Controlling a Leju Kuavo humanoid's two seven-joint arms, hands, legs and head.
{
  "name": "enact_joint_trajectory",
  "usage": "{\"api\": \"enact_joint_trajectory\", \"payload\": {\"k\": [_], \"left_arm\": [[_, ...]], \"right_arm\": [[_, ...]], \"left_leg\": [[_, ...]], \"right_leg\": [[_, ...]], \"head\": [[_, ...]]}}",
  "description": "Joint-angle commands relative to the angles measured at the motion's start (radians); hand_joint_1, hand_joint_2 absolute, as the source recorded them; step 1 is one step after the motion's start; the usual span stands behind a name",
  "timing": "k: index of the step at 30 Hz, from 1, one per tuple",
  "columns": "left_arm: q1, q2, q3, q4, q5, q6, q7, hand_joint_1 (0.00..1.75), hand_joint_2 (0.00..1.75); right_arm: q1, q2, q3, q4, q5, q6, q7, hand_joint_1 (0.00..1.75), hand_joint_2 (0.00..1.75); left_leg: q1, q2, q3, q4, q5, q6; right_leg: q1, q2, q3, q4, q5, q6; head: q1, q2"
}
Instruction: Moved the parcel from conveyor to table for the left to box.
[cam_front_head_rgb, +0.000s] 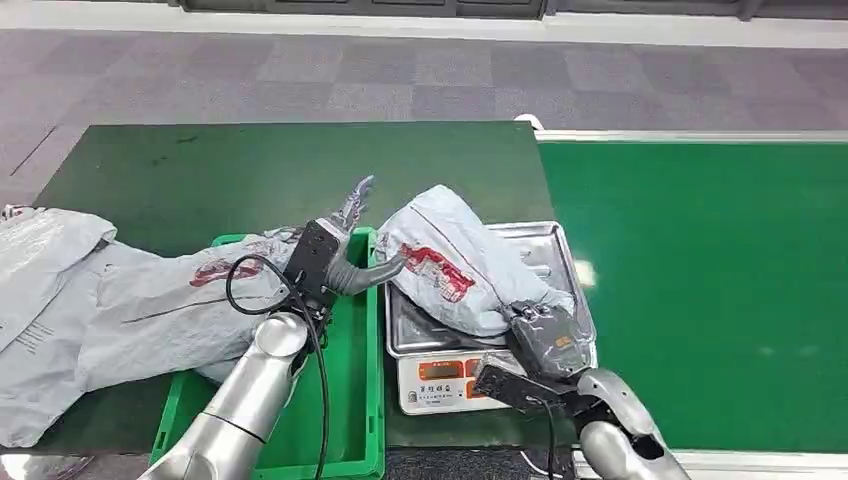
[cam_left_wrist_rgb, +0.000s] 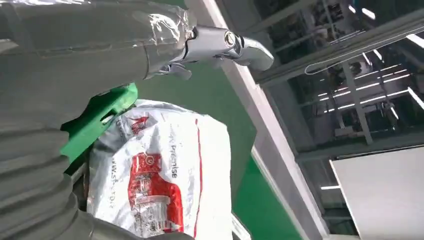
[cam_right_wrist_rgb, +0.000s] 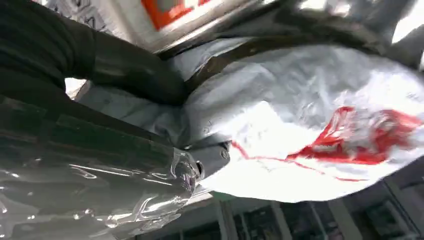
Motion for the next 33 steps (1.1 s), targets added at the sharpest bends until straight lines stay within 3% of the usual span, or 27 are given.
{"api": "enact_joint_trajectory", "payload": {"k": [1, 2, 3, 6, 7, 8, 15, 21, 27, 30, 33], "left_arm": [[-0.046, 0.02, -0.073, 0.049, -0.081, 0.038, 0.01, 0.0, 1.75], [-0.05, 0.02, -0.082, 0.051, -0.119, 0.045, 0.018, 0.0, 1.75], [-0.062, 0.018, -0.093, 0.064, -0.149, 0.035, 0.026, 0.0, 0.0], [-0.074, 0.01, -0.096, 0.078, -0.157, 0.023, 0.022, 0.0, 0.0], [-0.102, 0.005, -0.11, 0.116, -0.182, 0.009, 0.024, 0.0, 0.0], [-0.12, -0.001, -0.116, 0.139, -0.194, 0.008, 0.026, 0.0, 1.75], [-0.244, -0.04, -0.192, 0.3, -0.29, 0.034, 0.065, 0.0, 1.75], [-0.249, -0.045, -0.193, 0.311, -0.292, 0.04, 0.064, 0.0, 1.75], [-0.327, -0.115, -0.215, 0.423, -0.302, 0.048, 0.083, 0.0, 1.75], [-0.315, -0.098, -0.26, 0.432, -0.345, 0.085, 0.082, 0.0, 1.75], [-0.311, -0.072, -0.346, 0.453, -0.432, 0.061, 0.107, 0.0, 1.75]], "right_arm": [[0.076, 0.058, -0.015, -0.039, -0.02, -0.042, -0.027, 0.0, 1.75], [0.087, 0.074, -0.062, -0.082, -0.071, -0.057, -0.054, 0.0, 1.75], [0.093, 0.087, -0.107, -0.122, -0.137, -0.061, -0.077, 0.0, 1.75], [0.09, 0.082, -0.141, -0.153, -0.191, -0.039, -0.086, 0.0, 1.75], [0.09, 0.087, -0.182, -0.164, -0.289, -0.021, -0.118, 0.0, 1.75], [0.083, 0.086, -0.207, -0.161, -0.339, -0.014, -0.132, 0.0, 1.75], [-0.036, 0.046, -0.334, -0.025, -0.566, 0.032, -0.202, 0.0, 1.75], [-0.05, 0.047, -0.33, -0.013, -0.568, 0.034, -0.202, 0.0, 1.75], [-0.163, 0.025, -0.399, 0.103, -0.746, 0.066, -0.204, 0.0, 1.75], [-0.129, 0.022, -0.435, 0.105, -0.814, 0.134, -0.224, 0.0, 1.75], [-0.189, 0.04, -0.446, 0.174, -0.832, 0.145, -0.229, 0.0, 1.75]], "left_leg": [[0.002, -0.001, 0.001, 0.0, 0.0, -0.002], [0.002, -0.002, 0.002, -0.001, 0.0, -0.002], [0.001, -0.002, 0.001, 0.0, 0.0, -0.002], [0.0, -0.002, -0.001, 0.001, 0.001, -0.002], [0.001, -0.002, -0.001, 0.0, 0.001, -0.002], [0.0, -0.001, -0.002, 0.0, 0.002, -0.001], [0.0, -0.004, -0.002, 0.001, 0.002, -0.001], [0.0, -0.001, -0.001, -0.001, 0.002, -0.002], [0.0, 0.0, -0.003, 0.002, 0.002, -0.001], [0.0, -0.004, -0.002, 0.001, 0.002, 0.0], [-0.001, -0.001, 0.0, -0.001, 0.002, 0.0]], "right_leg": [[0.002, -0.001, 0.002, -0.001, 0.0, -0.001], [0.002, -0.002, 0.003, -0.002, 0.0, -0.001], [0.001, -0.002, 0.001, -0.001, 0.0, -0.001], [0.0, -0.003, -0.001, 0.001, 0.0, -0.001], [0.001, -0.003, 0.0, 0.0, 0.0, -0.002], [0.0, -0.002, -0.001, 0.0, 0.001, -0.002], [0.0, -0.004, 0.0, -0.001, 0.002, -0.001], [0.0, -0.002, 0.0, -0.002, 0.004, -0.001], [0.0, -0.001, -0.002, 0.0, 0.003, -0.001], [0.0, -0.004, 0.0, -0.002, 0.003, 0.0], [-0.001, -0.001, 0.002, -0.002, 0.003, -0.001]], "head": [[0.0, 0.0], [0.0, 0.0], [0.0, 0.0], [0.0, 0.0], [0.0, 0.0], [0.0, 0.0], [0.0, 0.0], [0.0, 0.0], [0.0, 0.0], [0.0, 0.0], [0.0, 0.0]]}}
